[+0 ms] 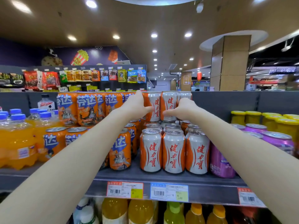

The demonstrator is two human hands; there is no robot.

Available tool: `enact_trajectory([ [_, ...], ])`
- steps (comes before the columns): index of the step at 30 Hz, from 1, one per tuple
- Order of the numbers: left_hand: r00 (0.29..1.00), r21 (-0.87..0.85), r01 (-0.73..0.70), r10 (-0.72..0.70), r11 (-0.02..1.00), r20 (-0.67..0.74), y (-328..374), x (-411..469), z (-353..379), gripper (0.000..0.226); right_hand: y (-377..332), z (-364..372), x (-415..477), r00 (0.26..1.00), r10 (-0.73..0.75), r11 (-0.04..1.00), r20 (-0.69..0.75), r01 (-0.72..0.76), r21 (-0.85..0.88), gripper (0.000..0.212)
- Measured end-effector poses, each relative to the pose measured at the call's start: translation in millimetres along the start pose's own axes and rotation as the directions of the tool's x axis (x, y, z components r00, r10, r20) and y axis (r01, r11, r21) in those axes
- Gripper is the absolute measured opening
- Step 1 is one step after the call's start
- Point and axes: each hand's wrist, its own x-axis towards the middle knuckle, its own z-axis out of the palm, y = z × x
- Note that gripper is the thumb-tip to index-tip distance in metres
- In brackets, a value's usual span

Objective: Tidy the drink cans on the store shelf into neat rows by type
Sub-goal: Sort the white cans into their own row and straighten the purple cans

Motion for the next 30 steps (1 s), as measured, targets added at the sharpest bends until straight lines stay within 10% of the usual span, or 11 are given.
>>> enact_trajectory([
  [20, 0.991, -0.032, -0.059, 0.062, 0.998, 0.115, -18.7, 9.3, -8.9, 0.066, -6.0, 5.3, -13.6, 0.998, 0.020, 0.999, -0.058, -0.023, -0.044, 0.035],
  [30, 0.988, 0.077, -0.151, 0.154, 0.986, -0.029, -20.3, -20.0, -15.8, 0.056, -10.2, -1.6, -53.3, 0.983, -0.083, 0.937, -0.163, 0.022, -0.347, 0.043],
])
